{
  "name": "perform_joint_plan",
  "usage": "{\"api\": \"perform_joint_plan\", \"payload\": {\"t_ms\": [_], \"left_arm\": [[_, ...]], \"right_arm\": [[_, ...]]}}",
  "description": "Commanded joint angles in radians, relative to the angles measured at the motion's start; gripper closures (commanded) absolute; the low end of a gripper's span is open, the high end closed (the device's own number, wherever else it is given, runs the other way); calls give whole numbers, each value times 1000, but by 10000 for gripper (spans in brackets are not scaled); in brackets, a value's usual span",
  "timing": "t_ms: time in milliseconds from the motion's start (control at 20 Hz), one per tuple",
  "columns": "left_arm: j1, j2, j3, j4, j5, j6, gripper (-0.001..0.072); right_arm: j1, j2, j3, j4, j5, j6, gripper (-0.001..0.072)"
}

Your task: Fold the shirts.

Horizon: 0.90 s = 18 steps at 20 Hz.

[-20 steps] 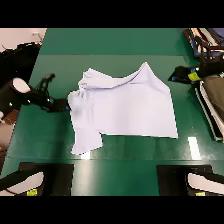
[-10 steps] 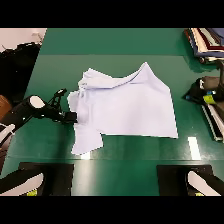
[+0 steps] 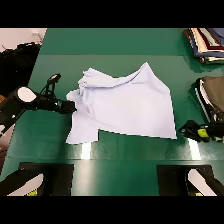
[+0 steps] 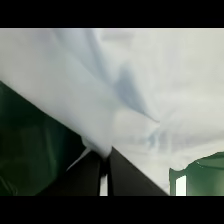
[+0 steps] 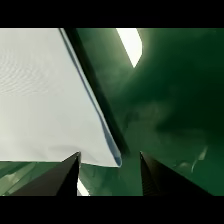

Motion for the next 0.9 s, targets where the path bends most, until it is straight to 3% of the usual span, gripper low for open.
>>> {"api": "perform_joint_plan", "payload": {"t_ms": [0, 150, 300, 350, 450, 650, 850], "left_arm": [[-1, 12, 11, 0, -7, -2, 681], [-1, 12, 11, 0, -7, -1, 681], [-1, 12, 11, 0, -9, -2, 681], [-1, 12, 11, 0, -14, -2, 681], [-1, 12, 11, 0, -28, -2, 682], [0, 108, 64, 74, -45, -60, 682], [0, 279, 326, 138, -109, -75, 681]], "right_arm": [[-15, 3, -89, 88, -59, -10, 307], [-14, 3, -93, 91, -40, -11, 307], [3, -37, -93, 90, -14, -30, 372], [29, -58, -93, 92, -16, -39, 432], [103, -91, -82, 95, -39, -71, 683], [238, -60, 72, 95, -42, -72, 692], [305, 97, 400, 93, -48, -55, 693]]}}
